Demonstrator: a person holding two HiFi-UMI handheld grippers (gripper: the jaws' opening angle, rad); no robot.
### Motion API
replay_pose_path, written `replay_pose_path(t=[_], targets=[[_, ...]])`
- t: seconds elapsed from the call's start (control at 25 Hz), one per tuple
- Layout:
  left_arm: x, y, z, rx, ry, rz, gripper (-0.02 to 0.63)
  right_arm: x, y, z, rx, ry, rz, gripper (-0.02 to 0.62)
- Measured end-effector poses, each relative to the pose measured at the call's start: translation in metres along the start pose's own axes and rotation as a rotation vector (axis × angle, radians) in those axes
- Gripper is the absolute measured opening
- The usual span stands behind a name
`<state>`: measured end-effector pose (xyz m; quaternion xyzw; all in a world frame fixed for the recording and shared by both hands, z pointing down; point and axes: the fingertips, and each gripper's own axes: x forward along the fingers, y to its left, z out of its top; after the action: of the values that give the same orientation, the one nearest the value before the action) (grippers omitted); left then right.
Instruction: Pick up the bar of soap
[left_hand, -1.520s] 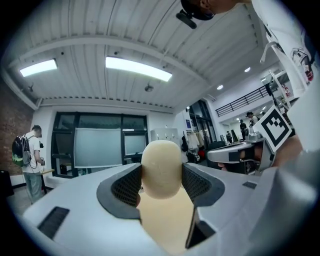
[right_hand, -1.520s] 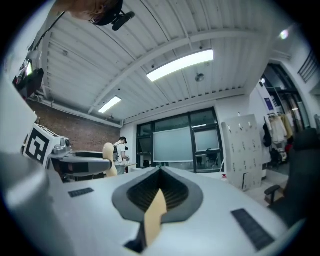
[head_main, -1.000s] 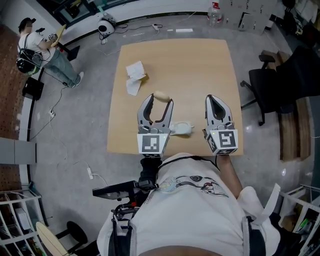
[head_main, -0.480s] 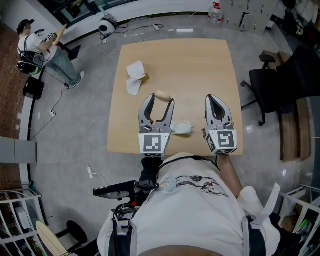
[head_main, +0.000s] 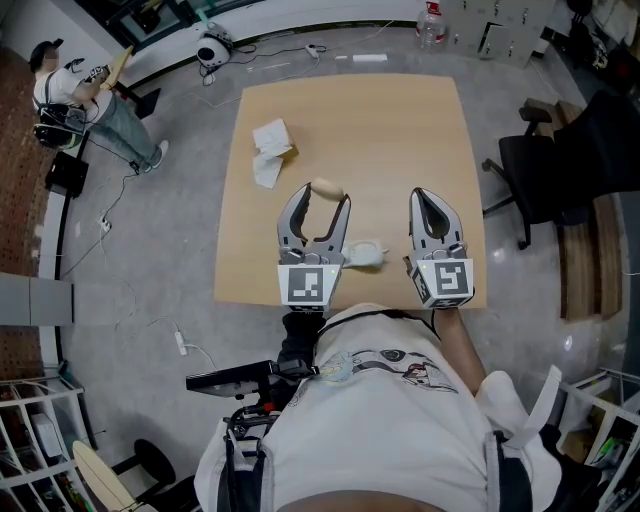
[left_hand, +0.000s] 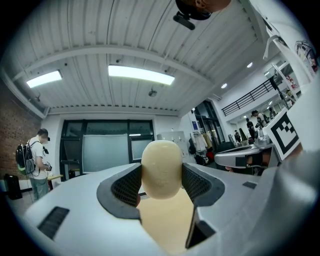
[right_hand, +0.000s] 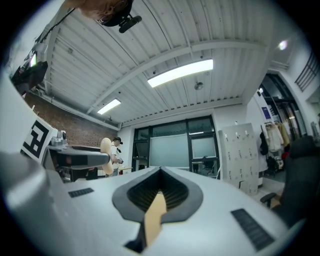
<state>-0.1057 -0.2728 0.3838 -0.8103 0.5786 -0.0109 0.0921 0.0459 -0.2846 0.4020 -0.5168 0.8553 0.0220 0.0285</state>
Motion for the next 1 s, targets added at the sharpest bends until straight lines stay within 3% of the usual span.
replay_pose_path(t=[0.6,1.0], targets=[[-0.001,0.002,0.012,-0.022,-0.010,0.000,0.264,0.001,0.006,0.003,0.000,-0.003,0.008,0.005],[-0.003,0.002,-0.005,-0.008,0.014,-0.008,0.264,0.002,0.008,-0.003,-0.001,0.003,0.004,0.005]])
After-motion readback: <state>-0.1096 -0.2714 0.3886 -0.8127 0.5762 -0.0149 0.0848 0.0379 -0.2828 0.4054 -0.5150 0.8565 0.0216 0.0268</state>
